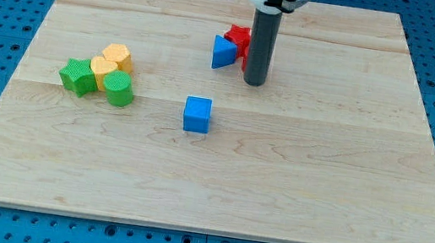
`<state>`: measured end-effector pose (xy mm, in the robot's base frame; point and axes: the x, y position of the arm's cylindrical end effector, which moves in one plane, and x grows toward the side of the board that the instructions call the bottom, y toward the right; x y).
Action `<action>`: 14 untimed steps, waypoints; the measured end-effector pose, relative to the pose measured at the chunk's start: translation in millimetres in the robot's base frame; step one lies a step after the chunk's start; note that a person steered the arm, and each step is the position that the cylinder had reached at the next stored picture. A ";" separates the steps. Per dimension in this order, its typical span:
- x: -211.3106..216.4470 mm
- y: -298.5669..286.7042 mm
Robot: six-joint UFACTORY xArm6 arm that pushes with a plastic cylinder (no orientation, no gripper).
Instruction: Push the blue cube towards red circle
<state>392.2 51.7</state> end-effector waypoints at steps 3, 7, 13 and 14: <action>168.6 -80.4; 69.4 -110.7; 32.2 -21.4; 46.9 3.5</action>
<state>439.1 55.1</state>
